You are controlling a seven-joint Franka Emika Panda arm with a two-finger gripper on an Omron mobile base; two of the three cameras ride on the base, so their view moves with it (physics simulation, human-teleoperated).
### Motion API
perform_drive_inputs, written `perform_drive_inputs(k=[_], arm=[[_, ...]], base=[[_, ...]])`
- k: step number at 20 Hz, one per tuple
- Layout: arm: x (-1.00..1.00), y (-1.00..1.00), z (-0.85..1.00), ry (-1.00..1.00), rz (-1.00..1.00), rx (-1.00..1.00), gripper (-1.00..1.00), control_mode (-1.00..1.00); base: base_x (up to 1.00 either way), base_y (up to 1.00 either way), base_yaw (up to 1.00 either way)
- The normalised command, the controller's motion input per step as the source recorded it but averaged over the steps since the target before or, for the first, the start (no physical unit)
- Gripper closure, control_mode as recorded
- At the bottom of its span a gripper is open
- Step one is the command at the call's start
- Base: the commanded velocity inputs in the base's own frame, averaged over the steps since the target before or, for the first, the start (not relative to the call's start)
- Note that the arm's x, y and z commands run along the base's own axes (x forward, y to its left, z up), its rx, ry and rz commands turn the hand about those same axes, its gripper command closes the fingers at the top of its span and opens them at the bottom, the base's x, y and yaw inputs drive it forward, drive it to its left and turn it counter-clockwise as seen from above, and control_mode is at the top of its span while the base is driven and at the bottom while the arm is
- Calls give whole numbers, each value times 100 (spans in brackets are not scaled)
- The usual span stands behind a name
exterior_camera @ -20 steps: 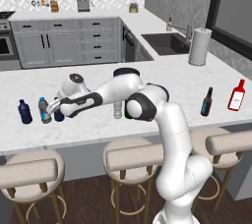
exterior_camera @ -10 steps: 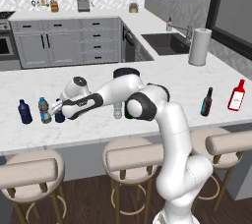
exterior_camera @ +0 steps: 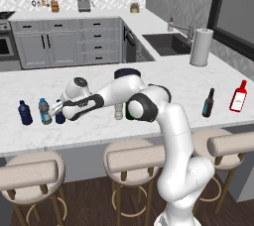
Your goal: Move the plastic bottles in the middle to the plastics group, and the glass bottles in the middle to the glass group.
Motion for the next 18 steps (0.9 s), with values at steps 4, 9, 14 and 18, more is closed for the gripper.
perform_drive_inputs(k=[4, 9, 14, 18], arm=[[0, 0, 0, 0, 0, 0, -100, -100], [0, 0, 0, 0, 0, 0, -100, -100], [-6, 0, 20, 0, 0, 0, -100, -100], [-43, -15, 61, 0, -3, 0, -100, -100]], base=[[0, 0, 0], [0, 0, 0], [0, 0, 0], [0, 0, 0]])
